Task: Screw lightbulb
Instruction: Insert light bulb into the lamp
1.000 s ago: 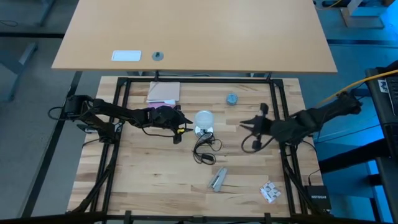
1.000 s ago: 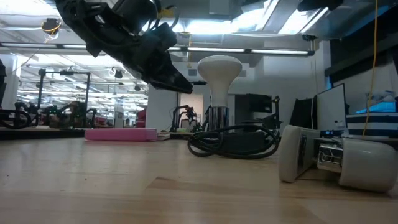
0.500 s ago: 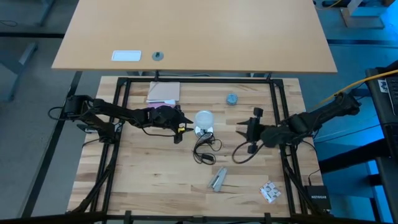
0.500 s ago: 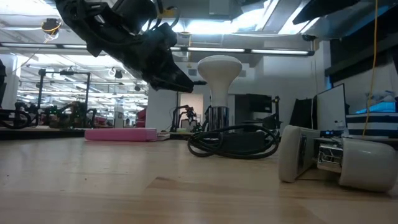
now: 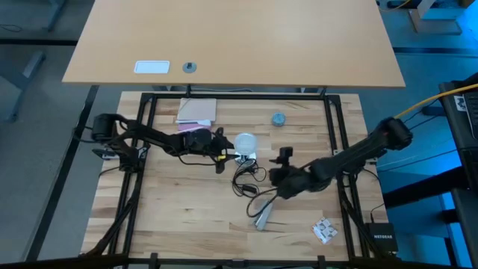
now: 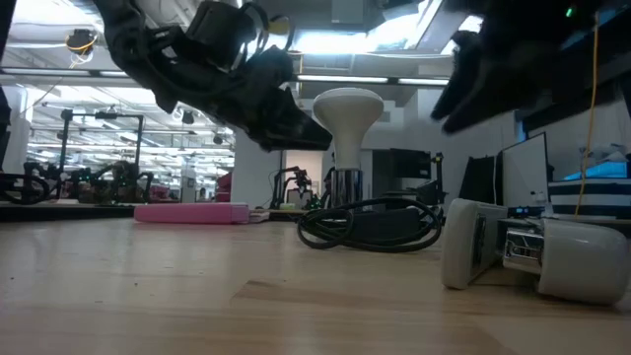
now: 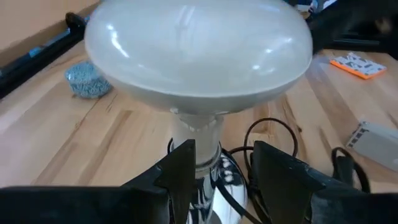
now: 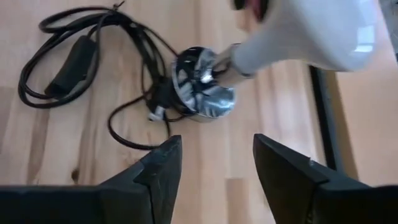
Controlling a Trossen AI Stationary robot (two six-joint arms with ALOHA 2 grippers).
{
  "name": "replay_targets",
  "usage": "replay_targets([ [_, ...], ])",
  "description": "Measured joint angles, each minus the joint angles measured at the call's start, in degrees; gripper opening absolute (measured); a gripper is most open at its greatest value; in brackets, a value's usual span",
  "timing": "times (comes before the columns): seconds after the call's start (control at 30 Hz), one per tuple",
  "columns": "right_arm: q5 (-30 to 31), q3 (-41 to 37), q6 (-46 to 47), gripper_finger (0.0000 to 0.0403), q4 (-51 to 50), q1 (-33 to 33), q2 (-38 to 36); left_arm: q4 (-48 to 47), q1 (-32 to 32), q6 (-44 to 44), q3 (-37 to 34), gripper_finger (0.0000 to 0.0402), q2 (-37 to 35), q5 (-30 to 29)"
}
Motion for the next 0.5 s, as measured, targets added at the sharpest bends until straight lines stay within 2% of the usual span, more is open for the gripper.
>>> replay_targets([
  [0.27,0.0,0.0,0.0,0.0189,10.3,0.0,12.2,2.5,0.0,0.6,0.0,0.0153,2.8,0.0],
  [0.5,-1.5,0.0,0.1,0.0189,14.9,-0.5,17.0,2.9,0.1,1.7,0.0,0.0153,3.3,-3.2],
])
